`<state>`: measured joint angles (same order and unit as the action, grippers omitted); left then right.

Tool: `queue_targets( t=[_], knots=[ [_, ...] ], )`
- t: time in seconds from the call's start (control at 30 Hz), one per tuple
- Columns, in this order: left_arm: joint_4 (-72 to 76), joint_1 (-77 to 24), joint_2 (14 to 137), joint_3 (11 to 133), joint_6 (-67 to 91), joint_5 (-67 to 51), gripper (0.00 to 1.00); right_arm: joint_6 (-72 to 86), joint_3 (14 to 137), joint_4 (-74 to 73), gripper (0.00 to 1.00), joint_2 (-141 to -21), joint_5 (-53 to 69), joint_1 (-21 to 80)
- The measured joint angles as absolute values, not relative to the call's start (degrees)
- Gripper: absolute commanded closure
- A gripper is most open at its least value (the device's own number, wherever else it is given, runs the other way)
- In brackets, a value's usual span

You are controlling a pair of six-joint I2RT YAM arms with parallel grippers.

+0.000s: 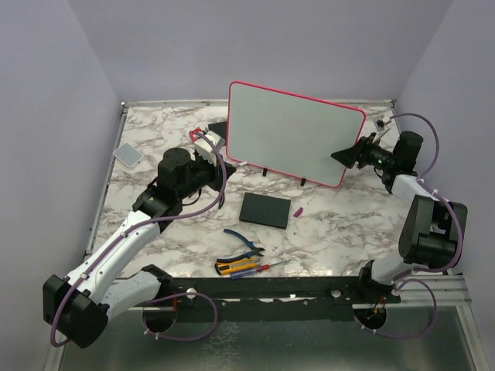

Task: Write a sentence on the whiteboard
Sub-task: Move the whiteboard to the center of the board, then write a sentence on the whiteboard.

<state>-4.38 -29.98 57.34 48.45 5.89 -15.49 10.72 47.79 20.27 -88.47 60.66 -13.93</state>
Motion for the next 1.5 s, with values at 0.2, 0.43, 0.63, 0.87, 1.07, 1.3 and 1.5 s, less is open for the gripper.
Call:
queue_targets(
  t=[0.2, 0.43, 0.63, 0.87, 1.07, 1.3, 1.5],
  knots=[
    [-4.4, -30.0, 59.9, 49.3, 6.0, -15.5, 1.00, 11.6, 47.8, 22.3, 0.46, -88.4, 60.7, -13.9],
    [-4.4, -30.0, 61.8, 51.1, 5.9, -15.6, 1.00, 12.0, 47.8, 25.3, 0.54, -89.0, 61.4, -14.3],
    [-4.3, -30.0, 63.2, 52.4, 5.1, -16.1, 1.00, 13.7, 47.8, 29.0, 0.57, -90.4, 64.6, -16.7],
    [-4.4, -30.0, 67.3, 55.7, 4.5, -16.1, 1.00, 15.0, 47.8, 31.9, 0.61, -90.9, 67.7, -17.8],
    [-4.5, -29.7, 68.8, 56.8, 3.3, -16.3, 1.00, 16.2, 47.8, 34.3, 0.69, -93.1, 69.3, -17.8],
    [-6.0, -29.2, 72.3, 60.2, 2.3, -14.8, 1.00, 16.4, 47.8, 34.9, 0.82, -93.8, 70.0, -17.8],
    [-6.4, -29.0, 75.9, 63.8, 1.9, -11.9, 1.00, 15.1, 48.6, 34.9, 0.91, -93.8, 71.4, -17.8]
  ],
)
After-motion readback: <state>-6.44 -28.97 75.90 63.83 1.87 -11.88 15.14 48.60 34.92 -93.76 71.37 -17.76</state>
